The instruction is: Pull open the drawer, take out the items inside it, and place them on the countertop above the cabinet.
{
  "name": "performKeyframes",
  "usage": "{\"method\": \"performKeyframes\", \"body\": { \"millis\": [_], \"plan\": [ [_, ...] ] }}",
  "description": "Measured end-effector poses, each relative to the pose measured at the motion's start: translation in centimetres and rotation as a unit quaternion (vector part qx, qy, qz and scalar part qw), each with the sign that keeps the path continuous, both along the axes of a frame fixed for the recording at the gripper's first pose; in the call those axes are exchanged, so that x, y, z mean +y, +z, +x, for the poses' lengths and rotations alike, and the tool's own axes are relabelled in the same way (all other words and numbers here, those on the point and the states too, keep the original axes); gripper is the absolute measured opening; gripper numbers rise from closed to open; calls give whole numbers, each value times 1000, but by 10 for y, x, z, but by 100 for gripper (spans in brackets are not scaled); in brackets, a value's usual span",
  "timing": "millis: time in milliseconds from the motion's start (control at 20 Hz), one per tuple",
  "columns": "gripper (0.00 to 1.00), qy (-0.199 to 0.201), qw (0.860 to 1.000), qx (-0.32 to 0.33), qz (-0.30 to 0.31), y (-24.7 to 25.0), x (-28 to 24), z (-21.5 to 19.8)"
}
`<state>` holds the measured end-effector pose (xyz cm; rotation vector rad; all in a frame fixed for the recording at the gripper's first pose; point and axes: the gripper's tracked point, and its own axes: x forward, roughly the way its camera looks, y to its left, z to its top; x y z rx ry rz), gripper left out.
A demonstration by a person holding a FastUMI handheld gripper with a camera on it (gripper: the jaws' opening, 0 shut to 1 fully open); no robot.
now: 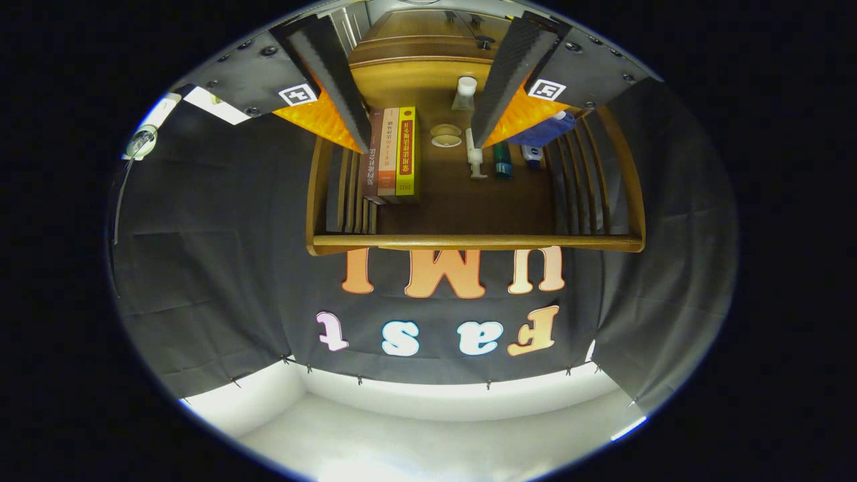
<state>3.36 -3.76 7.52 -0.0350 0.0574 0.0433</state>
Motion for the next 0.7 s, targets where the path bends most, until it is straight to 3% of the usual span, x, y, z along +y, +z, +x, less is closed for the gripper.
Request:
{"method": "performKeyframes", "body": {
  "millis": [700],
  "plan": [
    [99,11,1000,4,3,5,-6,4]
  ]
}}
